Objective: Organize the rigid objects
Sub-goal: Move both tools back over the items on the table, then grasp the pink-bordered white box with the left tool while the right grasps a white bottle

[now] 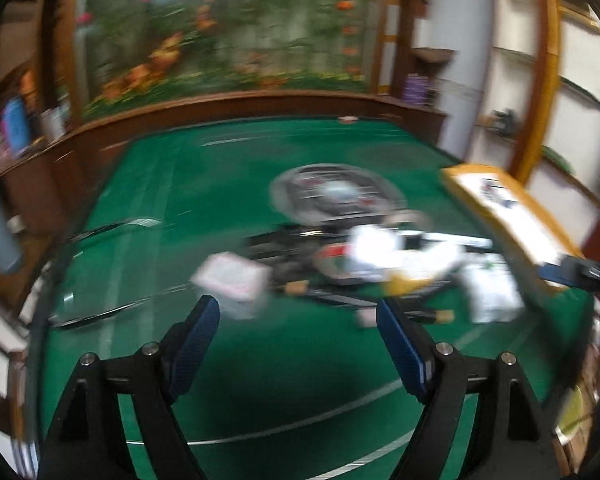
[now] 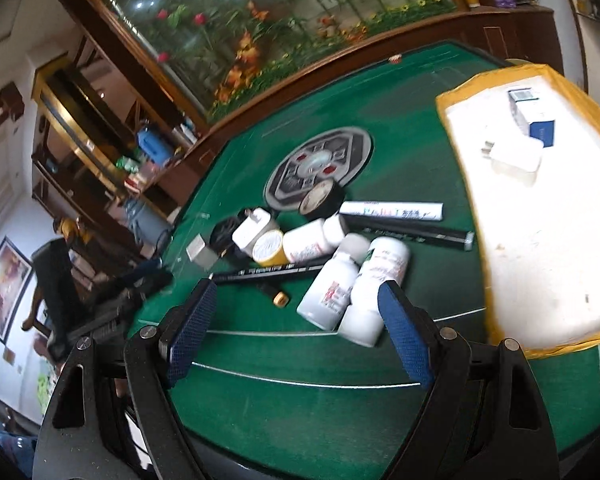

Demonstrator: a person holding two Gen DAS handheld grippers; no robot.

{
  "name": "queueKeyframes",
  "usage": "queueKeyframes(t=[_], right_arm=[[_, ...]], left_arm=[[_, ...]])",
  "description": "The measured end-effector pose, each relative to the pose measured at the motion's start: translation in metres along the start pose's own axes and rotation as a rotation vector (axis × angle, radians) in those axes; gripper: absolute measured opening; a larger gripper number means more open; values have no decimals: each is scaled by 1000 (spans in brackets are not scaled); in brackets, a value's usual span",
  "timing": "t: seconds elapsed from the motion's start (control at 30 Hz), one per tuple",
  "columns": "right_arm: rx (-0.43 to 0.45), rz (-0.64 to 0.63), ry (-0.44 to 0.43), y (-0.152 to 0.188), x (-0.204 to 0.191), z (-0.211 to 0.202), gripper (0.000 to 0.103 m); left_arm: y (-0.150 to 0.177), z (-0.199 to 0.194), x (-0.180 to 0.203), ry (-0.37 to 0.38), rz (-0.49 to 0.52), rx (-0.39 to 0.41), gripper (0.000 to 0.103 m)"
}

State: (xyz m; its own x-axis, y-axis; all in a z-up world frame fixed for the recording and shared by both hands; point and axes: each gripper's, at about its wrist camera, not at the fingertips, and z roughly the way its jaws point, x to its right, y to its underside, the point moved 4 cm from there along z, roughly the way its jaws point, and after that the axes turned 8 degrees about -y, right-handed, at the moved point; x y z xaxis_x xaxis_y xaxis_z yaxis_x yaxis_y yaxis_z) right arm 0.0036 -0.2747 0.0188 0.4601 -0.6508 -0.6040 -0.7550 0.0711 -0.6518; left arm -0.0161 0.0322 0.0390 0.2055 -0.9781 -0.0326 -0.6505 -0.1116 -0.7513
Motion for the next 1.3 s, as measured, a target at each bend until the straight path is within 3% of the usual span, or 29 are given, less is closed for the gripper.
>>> queueKeyframes(t=[0.1, 0.17, 0.3, 0.5, 0.53, 0.57, 0.67, 0.77, 0.83, 0.87, 0.9, 0.97, 1.3], right_arm=[[-9, 3, -11, 5, 1, 7, 83], [-20, 8, -12, 7, 4, 11, 83], [-21, 7, -3, 10, 6, 8, 83], [-28, -11, 74, 12, 13, -5, 83], [-35, -17, 105, 13, 15, -4, 83], [-46, -21, 146, 13, 16, -3, 83], [-61, -17, 199, 13, 23, 3, 83], [-74, 23, 198, 7, 29, 14, 83], [-65, 11, 247, 3, 31, 17, 82], [-64, 3, 259, 0, 30, 19, 78], [-74, -8, 278, -1, 30, 22, 62], [-99, -13, 317, -1, 33, 27, 49], [-186, -150, 520, 0, 30, 56, 47]], left_arm=[[1, 23, -19, -49, 7, -33, 81], [-4, 41, -22, -42, 41, -57, 81], [-10, 71, -18, -104, 138, -81, 81], [-12, 98, -8, -132, 218, -101, 80], [-12, 98, -9, -121, 208, -103, 70], [-10, 97, -9, -95, 192, -111, 54], [-5, 92, -12, -78, 150, -116, 55], [0, 84, -3, -38, 162, -116, 55], [4, 80, 3, -18, 166, -116, 55], [5, 77, 6, -11, 169, -115, 55], [7, 75, 8, -4, 172, -114, 55], [8, 74, 14, -2, 186, -107, 55], [11, 76, 14, 43, 158, -150, 54]])
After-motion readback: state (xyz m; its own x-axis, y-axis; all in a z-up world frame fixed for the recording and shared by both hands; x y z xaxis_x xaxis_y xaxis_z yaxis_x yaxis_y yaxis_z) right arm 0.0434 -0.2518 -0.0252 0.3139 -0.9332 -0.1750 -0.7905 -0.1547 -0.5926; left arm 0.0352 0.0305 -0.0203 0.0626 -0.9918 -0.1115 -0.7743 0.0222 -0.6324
